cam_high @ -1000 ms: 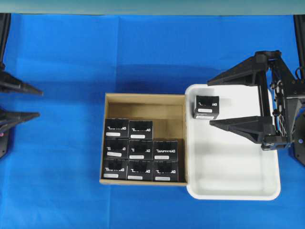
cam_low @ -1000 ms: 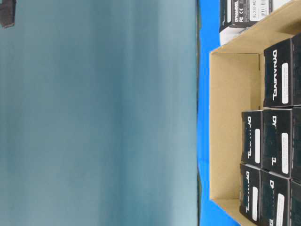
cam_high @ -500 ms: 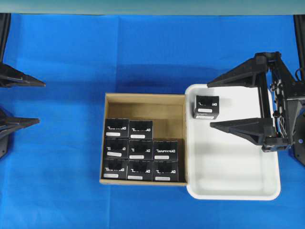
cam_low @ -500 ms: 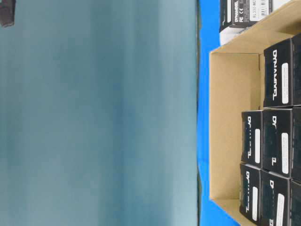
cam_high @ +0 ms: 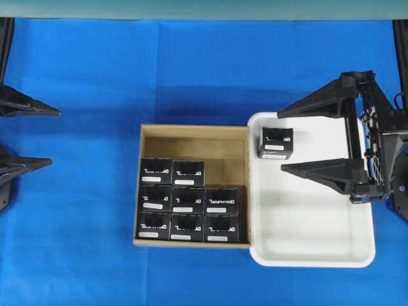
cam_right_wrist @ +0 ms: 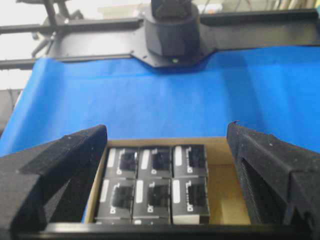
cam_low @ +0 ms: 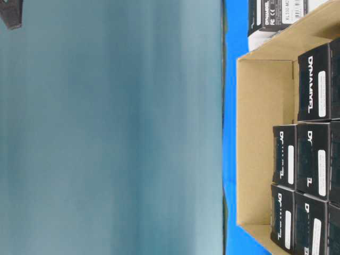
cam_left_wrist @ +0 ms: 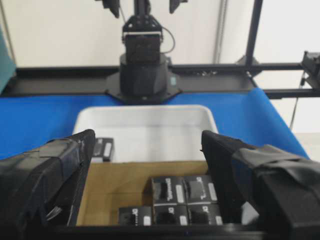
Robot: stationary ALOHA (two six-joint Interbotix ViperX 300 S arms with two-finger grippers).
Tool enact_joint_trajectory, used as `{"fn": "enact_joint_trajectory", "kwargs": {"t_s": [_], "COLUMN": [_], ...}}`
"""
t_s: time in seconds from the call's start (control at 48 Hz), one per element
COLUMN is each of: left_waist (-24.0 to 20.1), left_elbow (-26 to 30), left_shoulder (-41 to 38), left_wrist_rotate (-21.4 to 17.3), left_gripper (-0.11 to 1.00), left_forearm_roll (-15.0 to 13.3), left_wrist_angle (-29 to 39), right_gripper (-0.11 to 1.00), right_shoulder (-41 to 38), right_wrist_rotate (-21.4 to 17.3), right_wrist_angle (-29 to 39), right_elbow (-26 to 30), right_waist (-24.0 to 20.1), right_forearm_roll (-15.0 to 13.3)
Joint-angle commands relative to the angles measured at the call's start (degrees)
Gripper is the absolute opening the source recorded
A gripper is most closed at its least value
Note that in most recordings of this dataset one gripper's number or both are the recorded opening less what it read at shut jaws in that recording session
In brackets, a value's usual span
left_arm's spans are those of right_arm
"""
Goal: Pick the box from inside the cardboard box.
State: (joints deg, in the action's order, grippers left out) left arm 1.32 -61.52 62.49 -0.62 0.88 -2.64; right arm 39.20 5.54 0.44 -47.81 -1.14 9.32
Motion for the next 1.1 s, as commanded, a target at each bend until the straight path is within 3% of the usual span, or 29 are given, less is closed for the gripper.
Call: {"fn": "enact_joint_trajectory", "kwargs": {"t_s": [0.0,1.084], "left_waist": [0.18,0.18], "left_elbow": [1.67,1.67], "left_shoulder": [-0.35,-0.44], "left_wrist_rotate": [0.09,-0.09], "left_gripper": [0.87,0.87], "left_forearm_roll": [0.18,0.18], "left_wrist_angle": [-0.53,-0.53], "right_gripper": [0.98,0.98], "right_shoulder": [0.0,0.0], "right_wrist_rotate": [-0.18,0.0], "right_wrist_angle": [-1.41,-2.2], "right_elbow": [0.35,0.09], "right_waist": [-0.18,-0.09], "right_forearm_roll": [-0.09,0.0]}}
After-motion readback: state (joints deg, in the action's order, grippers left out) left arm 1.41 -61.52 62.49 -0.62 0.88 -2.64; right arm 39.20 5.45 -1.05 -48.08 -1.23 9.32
